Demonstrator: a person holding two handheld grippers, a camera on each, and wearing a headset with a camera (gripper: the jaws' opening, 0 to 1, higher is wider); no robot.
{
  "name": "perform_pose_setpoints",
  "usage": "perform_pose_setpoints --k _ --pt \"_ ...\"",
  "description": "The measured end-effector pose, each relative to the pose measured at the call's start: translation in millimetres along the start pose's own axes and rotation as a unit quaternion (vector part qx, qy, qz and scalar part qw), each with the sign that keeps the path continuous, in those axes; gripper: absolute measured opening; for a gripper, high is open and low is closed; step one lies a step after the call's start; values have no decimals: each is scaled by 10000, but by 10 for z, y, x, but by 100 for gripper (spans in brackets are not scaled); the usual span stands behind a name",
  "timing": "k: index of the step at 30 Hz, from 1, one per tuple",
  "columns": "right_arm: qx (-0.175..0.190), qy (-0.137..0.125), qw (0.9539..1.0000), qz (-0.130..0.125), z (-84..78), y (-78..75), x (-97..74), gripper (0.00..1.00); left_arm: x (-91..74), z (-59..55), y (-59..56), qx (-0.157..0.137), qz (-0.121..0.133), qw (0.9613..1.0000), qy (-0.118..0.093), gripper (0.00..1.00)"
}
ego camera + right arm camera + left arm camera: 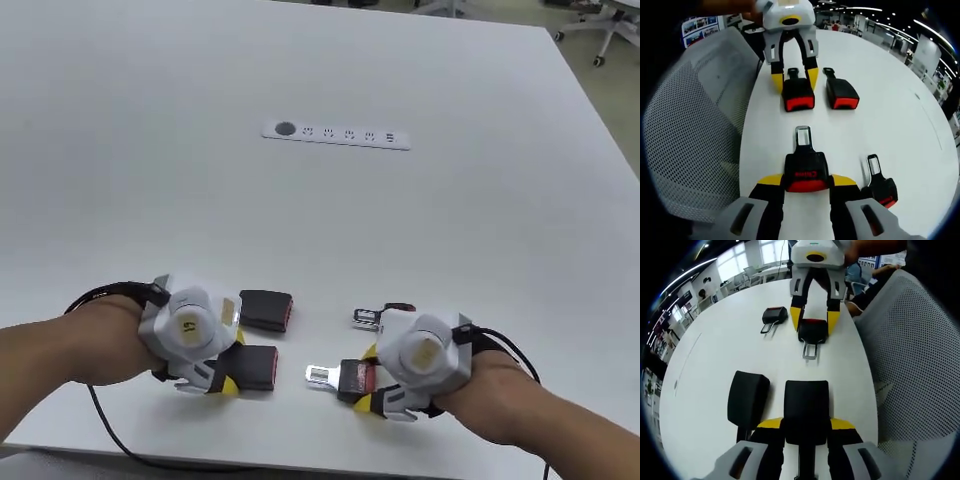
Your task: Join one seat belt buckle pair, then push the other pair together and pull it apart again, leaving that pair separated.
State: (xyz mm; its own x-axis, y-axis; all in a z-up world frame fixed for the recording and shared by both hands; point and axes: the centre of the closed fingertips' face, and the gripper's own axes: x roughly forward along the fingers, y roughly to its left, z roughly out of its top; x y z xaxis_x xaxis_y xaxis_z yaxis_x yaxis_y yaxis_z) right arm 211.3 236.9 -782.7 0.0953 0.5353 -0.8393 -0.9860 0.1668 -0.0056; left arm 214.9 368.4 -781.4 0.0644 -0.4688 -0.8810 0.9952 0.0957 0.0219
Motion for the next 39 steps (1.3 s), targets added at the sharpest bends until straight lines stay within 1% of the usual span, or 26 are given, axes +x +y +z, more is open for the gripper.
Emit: perform_pose_setpoints --k 13,19,26,30,33,35,36,39 --pt "-105 -53 9999 42 252 39 164 32 1 -5 0 -20 -16 10000 -21 33" --pt "-60 -49 10000 -5 289 34 193 31 7 -11 6 -5 -27 10000 -30 33" --pt "-199 19 9998 -18 319 43 183 31 3 -12 2 -3 -35 10000 10 33" --pt "-257 -48 9997 -30 370 55 192 31 6 -12 8 -4 -40 10000 48 33" --pt "-229 -143 9996 16 407 50 213 31 2 -3 6 1 -54 10000 51 33" --pt "-277 -172 9995 42 429 55 237 31 1 7 2 26 -68 10000 37 34" --pt "-344 -115 9993 37 417 51 244 31 2 13 2 2 -71 10000 27 34" --pt "-324 -160 9993 81 418 53 242 31 4 17 2 -18 -77 10000 -3 34"
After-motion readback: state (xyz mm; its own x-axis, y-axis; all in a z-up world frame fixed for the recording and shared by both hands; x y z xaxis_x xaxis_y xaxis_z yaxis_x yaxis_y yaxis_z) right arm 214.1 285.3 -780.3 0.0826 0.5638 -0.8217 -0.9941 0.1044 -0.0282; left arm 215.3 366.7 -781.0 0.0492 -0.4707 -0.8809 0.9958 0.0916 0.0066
